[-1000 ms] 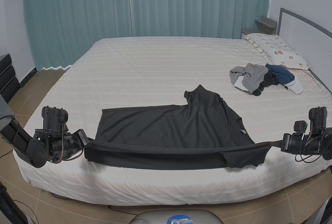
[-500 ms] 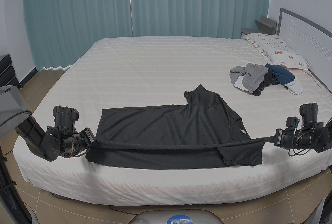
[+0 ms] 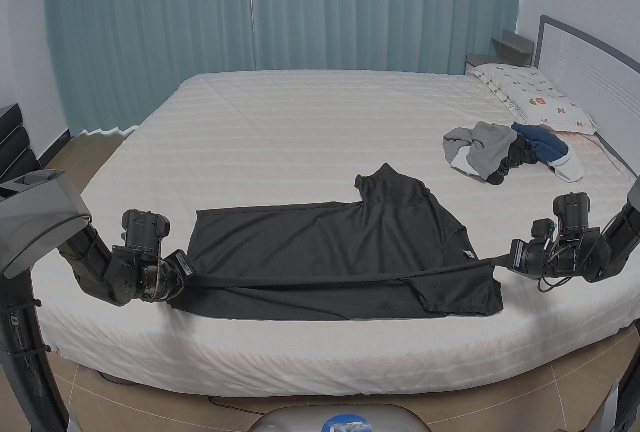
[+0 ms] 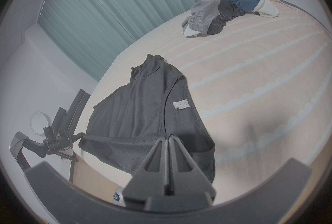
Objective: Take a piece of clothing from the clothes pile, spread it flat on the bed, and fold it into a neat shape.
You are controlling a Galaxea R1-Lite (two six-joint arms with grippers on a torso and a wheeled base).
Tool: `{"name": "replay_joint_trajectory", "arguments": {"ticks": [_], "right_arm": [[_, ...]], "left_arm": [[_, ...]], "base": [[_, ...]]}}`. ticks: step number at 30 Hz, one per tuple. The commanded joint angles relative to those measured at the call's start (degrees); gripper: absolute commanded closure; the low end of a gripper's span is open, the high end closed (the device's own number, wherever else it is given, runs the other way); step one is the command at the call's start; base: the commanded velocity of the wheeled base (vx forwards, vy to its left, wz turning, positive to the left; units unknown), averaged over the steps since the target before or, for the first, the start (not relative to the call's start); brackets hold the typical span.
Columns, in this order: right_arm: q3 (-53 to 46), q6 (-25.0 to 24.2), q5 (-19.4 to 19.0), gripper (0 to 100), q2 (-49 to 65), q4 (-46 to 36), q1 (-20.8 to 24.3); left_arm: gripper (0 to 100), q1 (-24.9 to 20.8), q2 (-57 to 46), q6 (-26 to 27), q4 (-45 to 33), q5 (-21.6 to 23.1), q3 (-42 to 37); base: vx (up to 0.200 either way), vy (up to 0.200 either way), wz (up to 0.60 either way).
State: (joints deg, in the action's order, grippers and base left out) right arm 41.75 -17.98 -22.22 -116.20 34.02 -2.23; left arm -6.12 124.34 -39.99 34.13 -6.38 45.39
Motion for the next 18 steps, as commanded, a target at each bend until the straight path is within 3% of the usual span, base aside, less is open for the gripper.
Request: {"name": "replay_joint_trajectory", "arguments": {"ticks": [1,6,18], "right_arm": [[2.19,-0.21,0.16,100,-1.57,-0.01,0.39],[1.93,-0.65,0.43,100,1.68,-0.19,-0.05],[-9.32,-1.09,-0.36,100,15.04,-0.1,-2.6]], "left_arm": [[100,-0.3,0.02,-1.94,0.06,0.05,0.58],[100,-1.09,-3.85,-3.17,-0.47,0.14,-0.91],[100,-1.61,-16.33,-2.73,-0.12,0.49,-10.76]], "base": [[0.0,0.0,0.0],[0.0,0.0,0.0],[0.0,0.0,0.0]]}}
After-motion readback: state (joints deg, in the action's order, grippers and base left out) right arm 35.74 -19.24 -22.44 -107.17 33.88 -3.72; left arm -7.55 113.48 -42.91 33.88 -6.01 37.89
